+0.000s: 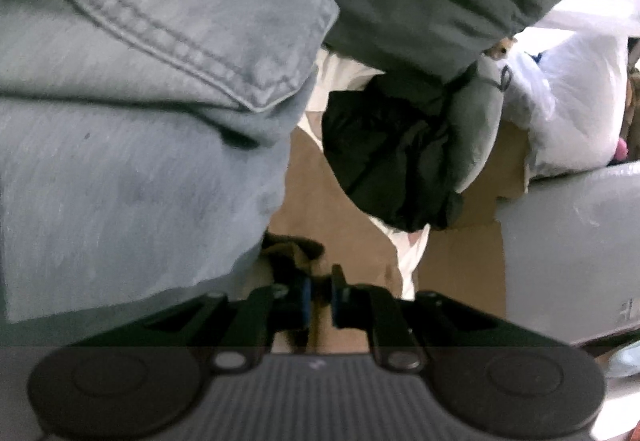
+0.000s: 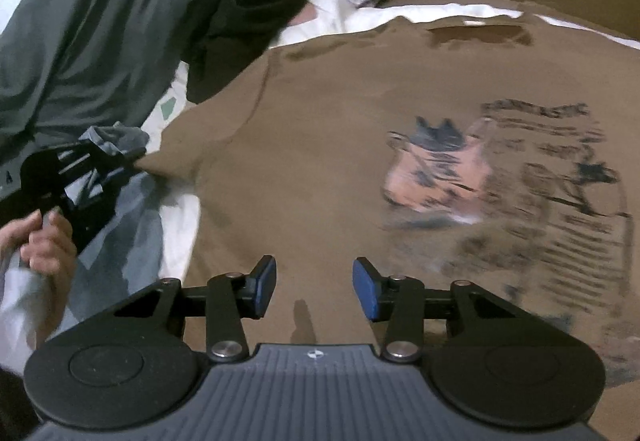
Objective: Fold clothes
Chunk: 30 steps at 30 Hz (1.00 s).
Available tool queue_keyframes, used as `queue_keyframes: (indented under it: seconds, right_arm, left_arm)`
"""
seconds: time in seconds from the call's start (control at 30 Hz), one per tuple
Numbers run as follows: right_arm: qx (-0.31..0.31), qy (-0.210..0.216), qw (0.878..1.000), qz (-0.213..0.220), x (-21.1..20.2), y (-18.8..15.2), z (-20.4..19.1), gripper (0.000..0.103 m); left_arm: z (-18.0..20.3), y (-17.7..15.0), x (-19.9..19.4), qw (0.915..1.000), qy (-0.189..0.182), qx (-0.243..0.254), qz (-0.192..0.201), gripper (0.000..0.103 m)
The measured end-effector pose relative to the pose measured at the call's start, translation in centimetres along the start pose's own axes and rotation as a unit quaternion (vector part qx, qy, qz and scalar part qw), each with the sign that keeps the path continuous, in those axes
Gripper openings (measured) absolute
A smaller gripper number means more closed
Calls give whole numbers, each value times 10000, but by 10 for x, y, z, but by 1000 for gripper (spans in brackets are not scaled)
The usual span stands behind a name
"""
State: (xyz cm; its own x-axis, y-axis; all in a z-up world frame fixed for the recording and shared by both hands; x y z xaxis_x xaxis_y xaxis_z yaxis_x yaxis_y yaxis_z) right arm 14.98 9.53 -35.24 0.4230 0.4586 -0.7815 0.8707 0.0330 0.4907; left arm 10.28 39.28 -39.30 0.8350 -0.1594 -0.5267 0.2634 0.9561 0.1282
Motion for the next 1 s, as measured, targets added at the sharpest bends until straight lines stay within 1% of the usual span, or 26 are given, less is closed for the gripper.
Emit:
queue_keyframes:
  seconds: [0.13,0.37,0.47,0.57,0.63,0.7,0.83,0.87,0.93,1.0]
  right_arm:
    - [176,70,9998,20,22,10,-16,47]
    - [417,63,9991,13,61,24,-37,47]
    - [329,51,9994,-22,73,22,-48,47]
    - [155,-84,9998,-16,80,17,-52,47]
    - [56,-237,9997,46,83,14,-51,42]
    - [74,-289,9995,123,81,12,-50,38]
    - [28,-276,9992,289,73,9,-51,11]
    - [42,-239,9991,348,71,9,-51,9]
    - [72,-308,9986,433,70,10,-52,8]
    - [12,-292,9983,505,69,13,-58,8]
  left_arm:
    - [0,3,6,9999,78,102,-113,9]
    - [-4,1,6,9996,0,122,-252,9]
    - [-3,0,4,9995,-57,130,-296,9]
    - [1,-2,3,9991,-99,220,-340,9]
    - [1,-3,3,9989,-141,243,-372,9]
    - [0,-4,3,9989,-111,240,-386,9]
    - [1,-2,2,9989,-136,232,-383,9]
    - [1,-3,3,9988,-136,256,-387,9]
    - [2,-4,3,9987,-137,303,-395,9]
    - [2,-4,4,9987,-147,298,-392,9]
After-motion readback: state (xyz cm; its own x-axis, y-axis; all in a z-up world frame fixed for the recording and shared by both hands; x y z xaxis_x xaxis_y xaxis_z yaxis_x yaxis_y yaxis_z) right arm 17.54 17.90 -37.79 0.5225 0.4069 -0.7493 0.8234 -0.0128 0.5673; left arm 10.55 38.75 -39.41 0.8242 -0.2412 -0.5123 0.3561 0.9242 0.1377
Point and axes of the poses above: each gripper's, at about its wrist camera, not at the fingertips, and x roughly the way its jaws point, z to its right, y to its top, the point moved 7 cm from there along x, roughly the way its jaws point, and after that the axes turned 3 degrees about -z, right-handed, at the moved point
